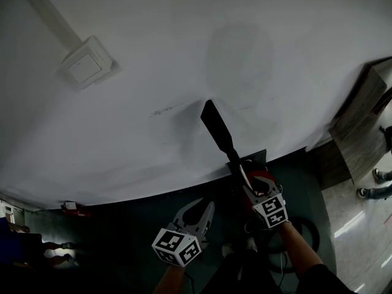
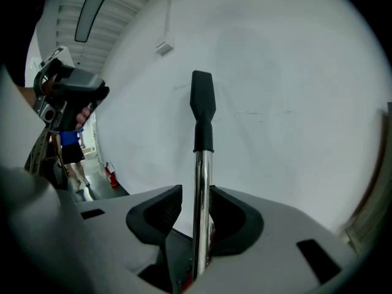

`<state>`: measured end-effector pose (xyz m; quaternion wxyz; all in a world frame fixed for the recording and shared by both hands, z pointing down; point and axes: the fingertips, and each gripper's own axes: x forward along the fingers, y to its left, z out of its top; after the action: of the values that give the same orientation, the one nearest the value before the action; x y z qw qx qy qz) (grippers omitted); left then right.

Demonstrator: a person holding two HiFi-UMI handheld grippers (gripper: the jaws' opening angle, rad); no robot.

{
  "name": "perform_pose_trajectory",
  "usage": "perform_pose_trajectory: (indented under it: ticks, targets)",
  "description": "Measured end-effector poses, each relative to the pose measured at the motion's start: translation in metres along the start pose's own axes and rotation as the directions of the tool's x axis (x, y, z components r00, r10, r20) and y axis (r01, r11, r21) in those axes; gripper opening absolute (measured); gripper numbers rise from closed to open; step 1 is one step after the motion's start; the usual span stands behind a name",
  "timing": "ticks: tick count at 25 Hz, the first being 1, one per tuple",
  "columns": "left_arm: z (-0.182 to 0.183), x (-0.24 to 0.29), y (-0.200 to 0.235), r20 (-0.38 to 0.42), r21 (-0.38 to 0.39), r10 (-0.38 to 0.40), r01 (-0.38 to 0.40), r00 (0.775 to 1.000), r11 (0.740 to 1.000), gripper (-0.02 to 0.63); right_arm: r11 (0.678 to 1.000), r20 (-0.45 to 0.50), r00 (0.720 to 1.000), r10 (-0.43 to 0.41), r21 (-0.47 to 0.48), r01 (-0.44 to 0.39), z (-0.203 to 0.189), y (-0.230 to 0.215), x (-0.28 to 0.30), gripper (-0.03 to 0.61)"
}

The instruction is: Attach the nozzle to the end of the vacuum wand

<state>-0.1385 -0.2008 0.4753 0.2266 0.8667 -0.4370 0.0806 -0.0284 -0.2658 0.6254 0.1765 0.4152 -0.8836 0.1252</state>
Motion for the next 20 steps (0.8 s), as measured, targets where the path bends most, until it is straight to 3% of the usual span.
perform_pose_trajectory:
  ticks: [10,14,20]
  targets:
    - [0.019,0.003,-0.025,0.045,0.039,-0.05,0.049,0.998,0.998,0.044,0.989,0.109,0.994,-0.009,0.15,-0.007,0.059,0.021,-0.061,0.143]
    - [0.029,0.0,-0.041,0.078,0.076,-0.08,0.074,0.994,0.994,0.037,0.982,0.177,0.984,-0.021,0.188,-0.012,0.089,0.035,-0.091,0.072]
    - [0.04,-0.01,-0.056,0.123,0.112,-0.109,0.095,0.986,0.989,0.029,0.962,0.273,0.961,-0.036,0.271,-0.041,0.126,0.059,-0.126,0.032]
